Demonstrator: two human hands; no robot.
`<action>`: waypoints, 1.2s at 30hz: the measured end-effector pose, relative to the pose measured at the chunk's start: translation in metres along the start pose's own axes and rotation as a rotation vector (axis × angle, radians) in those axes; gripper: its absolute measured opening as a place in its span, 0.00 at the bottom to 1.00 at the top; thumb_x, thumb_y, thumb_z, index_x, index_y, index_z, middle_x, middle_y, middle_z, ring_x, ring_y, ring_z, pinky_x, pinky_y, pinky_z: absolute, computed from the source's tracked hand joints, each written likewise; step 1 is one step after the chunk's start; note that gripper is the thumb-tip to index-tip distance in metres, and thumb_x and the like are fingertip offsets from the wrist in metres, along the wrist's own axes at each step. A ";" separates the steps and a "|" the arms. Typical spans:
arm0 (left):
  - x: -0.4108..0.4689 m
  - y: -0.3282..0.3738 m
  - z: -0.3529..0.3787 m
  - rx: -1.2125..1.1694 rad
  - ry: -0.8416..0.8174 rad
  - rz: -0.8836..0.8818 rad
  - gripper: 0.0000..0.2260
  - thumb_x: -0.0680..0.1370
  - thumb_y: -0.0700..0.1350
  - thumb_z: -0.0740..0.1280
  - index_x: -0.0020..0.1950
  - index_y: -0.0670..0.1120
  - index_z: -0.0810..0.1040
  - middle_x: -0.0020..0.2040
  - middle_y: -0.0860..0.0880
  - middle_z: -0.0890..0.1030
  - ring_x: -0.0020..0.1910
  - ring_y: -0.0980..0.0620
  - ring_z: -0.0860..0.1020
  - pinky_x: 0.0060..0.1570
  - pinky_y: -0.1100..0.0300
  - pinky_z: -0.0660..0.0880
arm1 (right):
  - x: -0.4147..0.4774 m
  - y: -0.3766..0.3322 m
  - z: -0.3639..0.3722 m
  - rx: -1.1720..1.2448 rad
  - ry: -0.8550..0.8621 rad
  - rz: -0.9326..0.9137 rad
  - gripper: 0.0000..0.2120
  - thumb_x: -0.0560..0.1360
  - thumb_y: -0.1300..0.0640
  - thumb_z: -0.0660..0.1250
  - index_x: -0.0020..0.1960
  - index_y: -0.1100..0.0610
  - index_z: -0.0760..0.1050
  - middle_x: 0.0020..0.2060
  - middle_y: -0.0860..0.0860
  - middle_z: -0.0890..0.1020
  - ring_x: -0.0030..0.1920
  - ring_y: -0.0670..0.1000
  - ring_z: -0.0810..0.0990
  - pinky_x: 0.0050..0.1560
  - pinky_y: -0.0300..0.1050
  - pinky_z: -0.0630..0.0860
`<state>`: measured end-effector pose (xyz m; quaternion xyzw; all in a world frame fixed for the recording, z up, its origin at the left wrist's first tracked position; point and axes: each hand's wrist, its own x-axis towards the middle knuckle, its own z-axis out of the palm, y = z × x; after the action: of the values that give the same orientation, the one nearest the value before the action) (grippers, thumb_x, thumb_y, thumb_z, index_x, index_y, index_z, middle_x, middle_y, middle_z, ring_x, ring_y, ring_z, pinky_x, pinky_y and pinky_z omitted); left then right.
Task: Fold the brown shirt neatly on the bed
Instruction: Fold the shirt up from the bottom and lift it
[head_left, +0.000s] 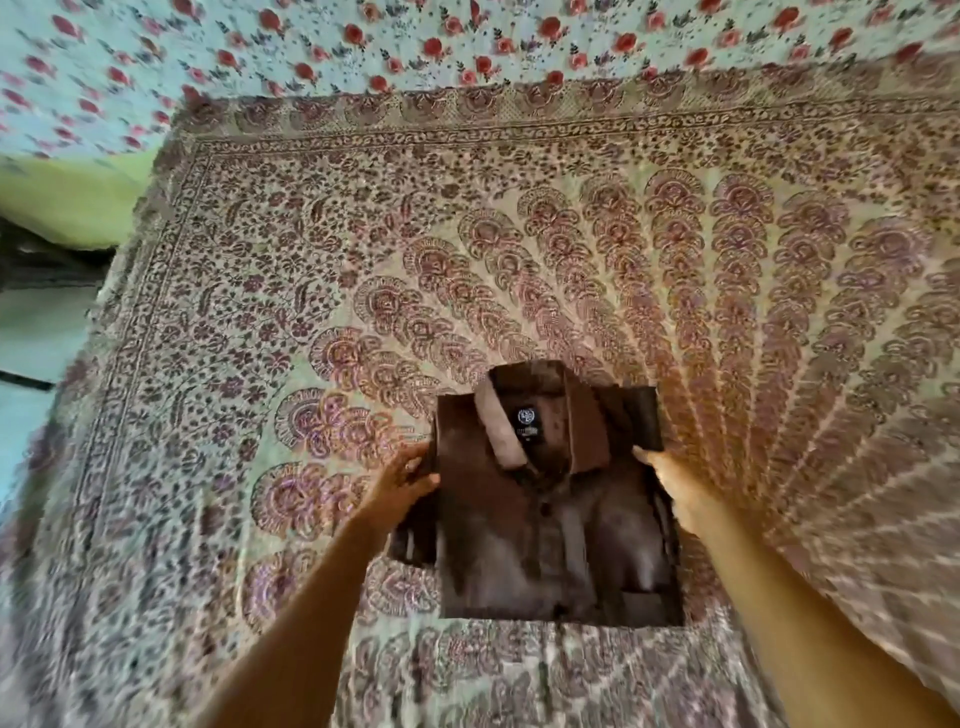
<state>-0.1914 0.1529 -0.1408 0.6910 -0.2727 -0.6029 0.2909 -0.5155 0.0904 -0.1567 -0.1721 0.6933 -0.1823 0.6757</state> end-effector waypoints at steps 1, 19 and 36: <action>0.001 -0.010 0.005 0.029 0.045 0.012 0.16 0.75 0.29 0.63 0.55 0.47 0.74 0.55 0.38 0.78 0.39 0.54 0.81 0.41 0.59 0.80 | 0.007 0.013 -0.002 0.006 0.064 -0.032 0.22 0.77 0.49 0.63 0.68 0.57 0.67 0.61 0.54 0.76 0.59 0.55 0.75 0.55 0.51 0.74; -0.015 -0.020 0.050 0.001 0.239 0.001 0.06 0.76 0.42 0.67 0.53 0.47 0.77 0.44 0.47 0.82 0.47 0.45 0.80 0.54 0.45 0.77 | -0.015 0.070 0.001 -0.528 0.586 -0.694 0.19 0.74 0.50 0.64 0.48 0.67 0.74 0.35 0.60 0.79 0.34 0.56 0.75 0.35 0.44 0.64; -0.016 -0.034 0.058 0.211 0.241 0.072 0.18 0.75 0.55 0.65 0.63 0.50 0.72 0.56 0.45 0.80 0.53 0.44 0.79 0.55 0.43 0.76 | -0.026 0.064 0.007 -0.518 0.559 -0.576 0.17 0.79 0.56 0.58 0.59 0.69 0.72 0.50 0.68 0.79 0.51 0.66 0.77 0.46 0.51 0.69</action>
<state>-0.2503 0.1838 -0.1606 0.7747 -0.3222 -0.4731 0.2686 -0.5075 0.1589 -0.1658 -0.4644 0.7952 -0.2225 0.3202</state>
